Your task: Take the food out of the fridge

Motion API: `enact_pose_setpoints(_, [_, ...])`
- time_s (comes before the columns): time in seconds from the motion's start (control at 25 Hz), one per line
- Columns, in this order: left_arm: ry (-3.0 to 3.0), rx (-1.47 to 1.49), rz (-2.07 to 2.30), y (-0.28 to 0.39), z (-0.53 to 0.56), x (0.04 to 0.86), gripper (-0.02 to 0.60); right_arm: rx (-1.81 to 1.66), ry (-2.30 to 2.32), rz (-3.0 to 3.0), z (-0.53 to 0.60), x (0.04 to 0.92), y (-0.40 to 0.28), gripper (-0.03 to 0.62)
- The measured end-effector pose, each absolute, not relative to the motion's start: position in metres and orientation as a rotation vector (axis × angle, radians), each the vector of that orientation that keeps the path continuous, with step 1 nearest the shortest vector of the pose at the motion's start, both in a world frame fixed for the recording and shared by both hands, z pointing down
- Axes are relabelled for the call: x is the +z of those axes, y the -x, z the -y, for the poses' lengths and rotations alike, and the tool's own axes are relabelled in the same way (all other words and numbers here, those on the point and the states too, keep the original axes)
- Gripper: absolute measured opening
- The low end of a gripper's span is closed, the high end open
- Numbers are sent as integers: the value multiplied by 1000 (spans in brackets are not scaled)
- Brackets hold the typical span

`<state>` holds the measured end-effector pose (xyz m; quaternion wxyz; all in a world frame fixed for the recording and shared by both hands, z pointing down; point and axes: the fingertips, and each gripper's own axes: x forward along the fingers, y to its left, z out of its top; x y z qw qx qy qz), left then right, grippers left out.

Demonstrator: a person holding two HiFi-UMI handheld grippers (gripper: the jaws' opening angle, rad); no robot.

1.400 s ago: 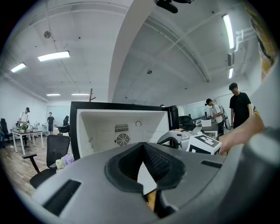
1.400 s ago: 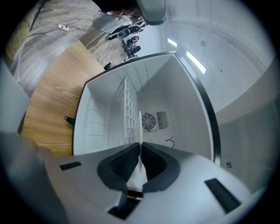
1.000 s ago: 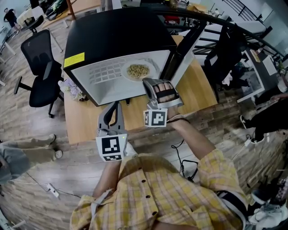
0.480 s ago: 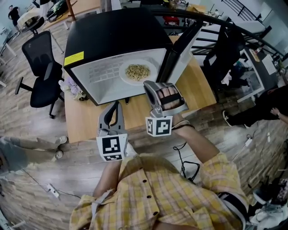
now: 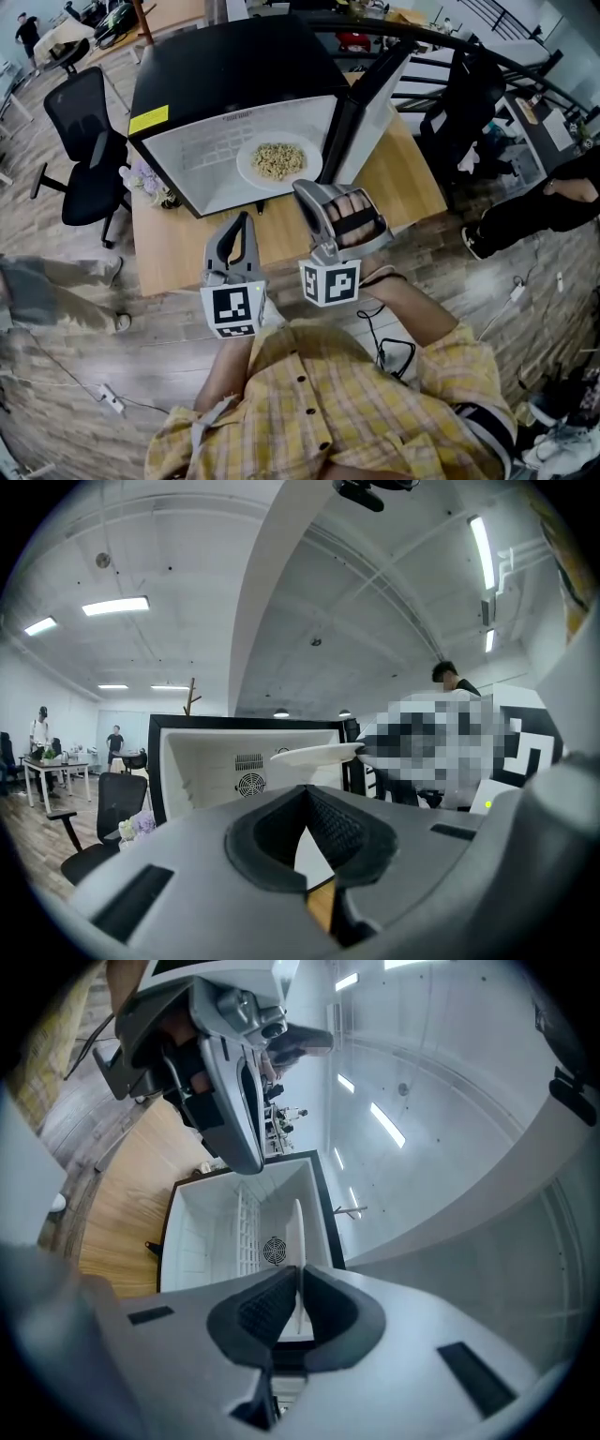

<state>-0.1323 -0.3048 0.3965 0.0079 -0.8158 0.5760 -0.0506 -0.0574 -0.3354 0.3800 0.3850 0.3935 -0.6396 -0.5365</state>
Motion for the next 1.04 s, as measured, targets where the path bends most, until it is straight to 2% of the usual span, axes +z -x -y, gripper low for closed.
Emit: enact_pose_setpoints(1.04, [2496, -115, -1808, 126, 281, 383, 8, -1400, -970, 1638, 300, 379, 68, 28])
